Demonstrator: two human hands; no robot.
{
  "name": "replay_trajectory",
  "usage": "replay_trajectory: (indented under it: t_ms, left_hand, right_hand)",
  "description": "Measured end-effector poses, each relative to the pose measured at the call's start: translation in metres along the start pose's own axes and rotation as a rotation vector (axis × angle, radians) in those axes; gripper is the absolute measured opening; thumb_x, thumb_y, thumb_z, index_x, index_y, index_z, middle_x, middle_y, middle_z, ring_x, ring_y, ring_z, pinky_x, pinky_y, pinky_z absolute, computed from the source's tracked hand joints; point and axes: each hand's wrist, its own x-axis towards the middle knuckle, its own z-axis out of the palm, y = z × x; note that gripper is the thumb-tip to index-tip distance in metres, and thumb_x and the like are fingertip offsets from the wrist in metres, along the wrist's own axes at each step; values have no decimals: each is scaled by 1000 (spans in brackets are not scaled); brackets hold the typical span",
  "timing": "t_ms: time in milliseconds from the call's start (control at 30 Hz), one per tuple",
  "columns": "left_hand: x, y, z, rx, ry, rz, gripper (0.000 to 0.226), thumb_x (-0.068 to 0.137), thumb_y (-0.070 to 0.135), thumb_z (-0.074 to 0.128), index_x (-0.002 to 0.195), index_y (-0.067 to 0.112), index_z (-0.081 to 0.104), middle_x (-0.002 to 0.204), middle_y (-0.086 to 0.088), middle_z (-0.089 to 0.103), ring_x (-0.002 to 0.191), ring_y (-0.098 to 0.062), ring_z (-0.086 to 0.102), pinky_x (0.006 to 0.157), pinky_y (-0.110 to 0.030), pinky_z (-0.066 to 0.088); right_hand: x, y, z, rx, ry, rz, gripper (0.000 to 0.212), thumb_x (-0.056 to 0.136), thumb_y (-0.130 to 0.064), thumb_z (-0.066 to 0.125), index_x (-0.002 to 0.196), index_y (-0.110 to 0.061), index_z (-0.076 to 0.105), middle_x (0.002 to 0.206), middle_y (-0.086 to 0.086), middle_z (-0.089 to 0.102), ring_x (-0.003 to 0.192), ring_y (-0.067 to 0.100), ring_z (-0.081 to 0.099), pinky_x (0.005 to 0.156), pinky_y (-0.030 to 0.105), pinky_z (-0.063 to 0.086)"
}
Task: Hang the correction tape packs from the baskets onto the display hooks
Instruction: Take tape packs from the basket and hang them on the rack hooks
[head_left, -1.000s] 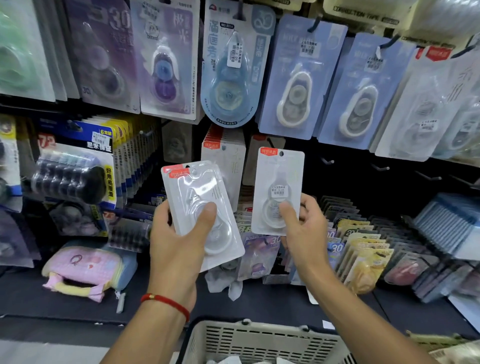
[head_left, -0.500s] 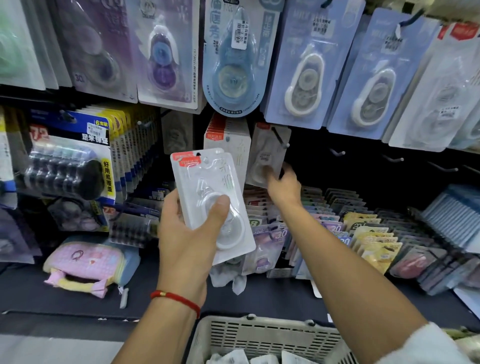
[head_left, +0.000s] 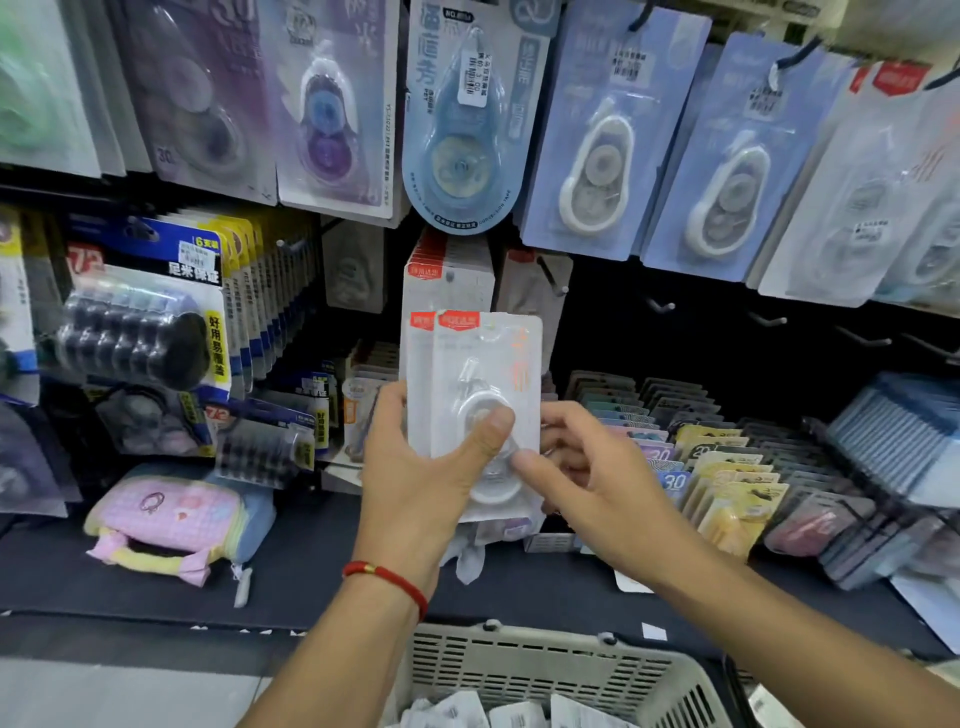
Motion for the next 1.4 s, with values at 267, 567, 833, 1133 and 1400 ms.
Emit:
replay_trajectory:
  t_ms: [267,567,833,1133,1400]
  left_hand:
    - [-1,-9,8,-6,32,-62,32,91,27,81,114,39,62,105,17,77,96,-4,75,77,-28,60]
    - [7,-8,-2,12,141,-32,39,94,12,74,115,40,59,112,13,75,97,-4,73,78,-27,57]
    - [12,-8,-7,24,147,11,41,94,5,71,117,37,59,108,22,75,93,3,72,68,-16,57]
    - [14,-6,-4,-77,57,-89,39,96,1,71,124,26,62,113,9,79,106,-11,75,82,-27,61]
    - [7,-2,3,-90,-72,-131,47,102,0,63,139,27,55,121,7,77,116,-18,73,104,-56,56]
  right_hand:
    - [-2,11,-13,305,229,140,20,102,-31,63,121,-25,58,102,-1,81,96,16,77,72,26,61]
    - [16,11,-13,280,385,107,17,106,-29,62,123,-26,59,99,-4,81,76,21,77,53,32,61]
    - [66,53,9,121,472,211,19,107,-35,57,124,-27,57,96,-2,75,73,19,75,59,35,62]
    - [168,87,16,-93,489,415,36,111,-27,48,139,-5,43,124,28,65,111,48,64,77,37,40]
    - [125,61,1,-30,451,361,36,108,-35,54,133,-9,57,125,13,68,113,31,67,90,44,54]
